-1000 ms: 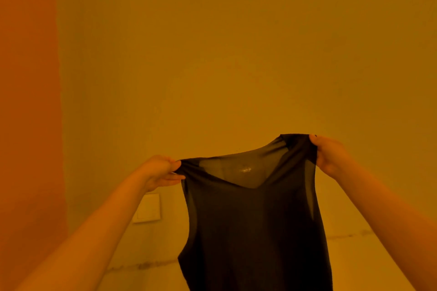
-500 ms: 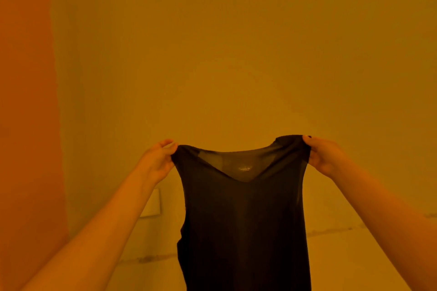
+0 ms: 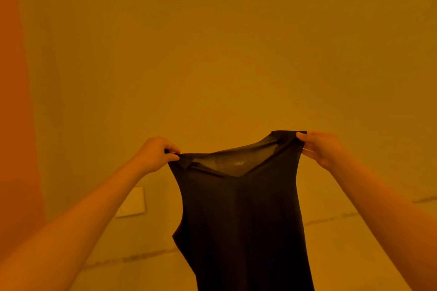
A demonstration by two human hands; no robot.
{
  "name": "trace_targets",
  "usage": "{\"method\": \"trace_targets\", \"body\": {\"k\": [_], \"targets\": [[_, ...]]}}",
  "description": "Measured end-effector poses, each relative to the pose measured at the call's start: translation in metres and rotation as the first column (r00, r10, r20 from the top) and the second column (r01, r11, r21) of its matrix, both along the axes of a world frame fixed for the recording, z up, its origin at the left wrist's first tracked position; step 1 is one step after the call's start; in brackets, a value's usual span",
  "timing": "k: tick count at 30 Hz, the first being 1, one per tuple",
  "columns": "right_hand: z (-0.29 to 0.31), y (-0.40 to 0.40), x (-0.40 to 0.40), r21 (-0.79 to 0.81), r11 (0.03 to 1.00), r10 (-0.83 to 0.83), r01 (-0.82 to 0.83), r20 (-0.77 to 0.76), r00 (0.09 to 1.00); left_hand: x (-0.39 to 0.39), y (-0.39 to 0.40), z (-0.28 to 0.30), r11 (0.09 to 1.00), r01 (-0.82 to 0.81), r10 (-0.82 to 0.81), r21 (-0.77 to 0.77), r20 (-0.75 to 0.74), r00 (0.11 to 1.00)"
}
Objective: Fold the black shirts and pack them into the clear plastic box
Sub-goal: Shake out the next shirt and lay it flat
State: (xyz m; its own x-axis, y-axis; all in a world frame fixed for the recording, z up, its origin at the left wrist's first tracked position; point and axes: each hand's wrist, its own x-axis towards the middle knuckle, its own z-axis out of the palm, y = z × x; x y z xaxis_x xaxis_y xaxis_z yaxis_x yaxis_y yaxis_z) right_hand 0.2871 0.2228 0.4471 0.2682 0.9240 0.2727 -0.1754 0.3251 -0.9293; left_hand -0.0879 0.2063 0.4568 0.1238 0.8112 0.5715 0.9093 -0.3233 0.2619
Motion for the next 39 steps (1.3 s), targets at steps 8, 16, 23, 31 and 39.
{"method": "trace_targets", "body": {"k": [8,16,23,31,39], "targets": [[0.005,0.000,0.011,0.063,0.996,0.048,-0.062,0.199,0.979,0.013,0.010,0.008,0.994,-0.042,-0.016,0.100,0.517,0.856],[0.006,0.004,0.003,-0.093,0.995,0.080,-0.024,0.664,0.743,0.020,0.015,0.021,0.996,-0.030,-0.015,0.086,0.484,0.875],[0.005,0.010,0.003,-0.098,0.993,0.093,-0.062,0.368,0.925,0.001,0.011,0.020,0.999,0.052,-0.051,0.004,0.284,0.957],[0.003,0.026,0.010,-0.070,0.966,0.253,-0.247,0.435,0.864,0.000,0.019,0.006,1.000,-0.012,0.020,-0.025,0.349,0.937],[0.010,0.048,0.029,-0.232,0.916,0.392,-0.327,0.690,0.609,0.033,0.026,-0.004,0.994,-0.107,0.102,-0.021,0.527,0.844]]}}
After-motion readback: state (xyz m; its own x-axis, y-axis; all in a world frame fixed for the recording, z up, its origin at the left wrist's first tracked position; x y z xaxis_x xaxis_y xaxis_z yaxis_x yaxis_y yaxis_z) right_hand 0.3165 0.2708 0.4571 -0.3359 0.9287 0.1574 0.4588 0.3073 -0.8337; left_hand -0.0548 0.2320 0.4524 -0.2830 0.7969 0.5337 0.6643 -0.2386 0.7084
